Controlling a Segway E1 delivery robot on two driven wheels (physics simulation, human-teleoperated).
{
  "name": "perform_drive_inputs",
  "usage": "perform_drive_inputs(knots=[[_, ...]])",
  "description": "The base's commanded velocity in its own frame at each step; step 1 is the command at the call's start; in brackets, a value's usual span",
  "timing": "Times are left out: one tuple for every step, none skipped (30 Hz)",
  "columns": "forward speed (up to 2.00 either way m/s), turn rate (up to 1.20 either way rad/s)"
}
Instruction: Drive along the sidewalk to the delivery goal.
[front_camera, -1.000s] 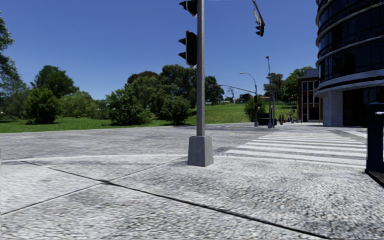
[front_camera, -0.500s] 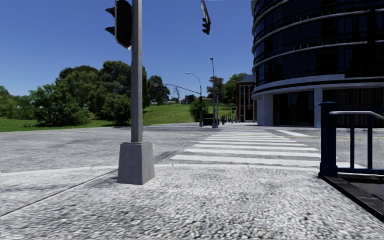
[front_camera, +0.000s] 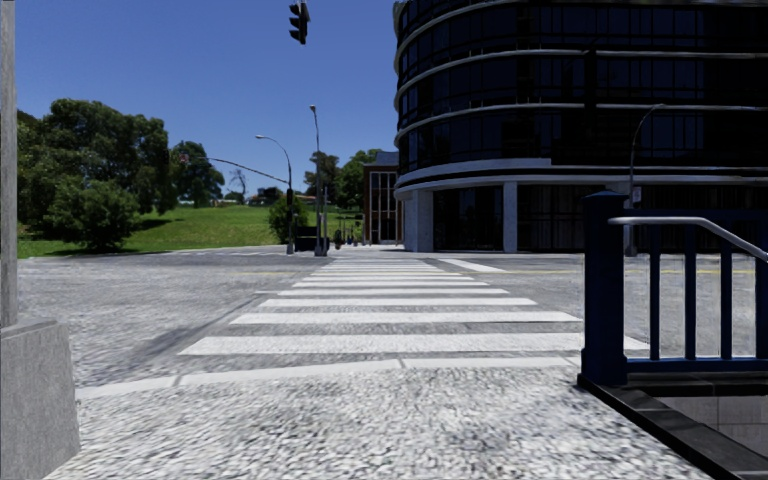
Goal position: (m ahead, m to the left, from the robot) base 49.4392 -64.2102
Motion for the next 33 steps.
perform_drive_inputs(knots=[[2.0, -0.43], [2.0, 0.0], [2.0, 0.0], [2.0, 0.0], [2.0, 0.0], [2.0, 0.0], [2.0, 0.0], [2.0, 0.0], [2.0, 0.0], [2.0, 0.0], [2.0, 0.0], [2.0, 0.0], [2.0, 0.0], [2.0, 0.0], [2.0, 0.0], [2.0, 0.0], [2.0, 0.0], [2.0, 0.0], [1.99, 0.0], [1.9, 0.0], [1.9, 0.0], [1.82, 0.0], [1.79, 0.0], [1.78, 0.0], [1.72, 0.0], [1.66, 0.0], [1.65, 0.0], [1.65, 0.0], [1.65, 0.0], [1.65, 0.04], [1.65, 0.04], [1.65, 0.06], [1.65, 0.06]])
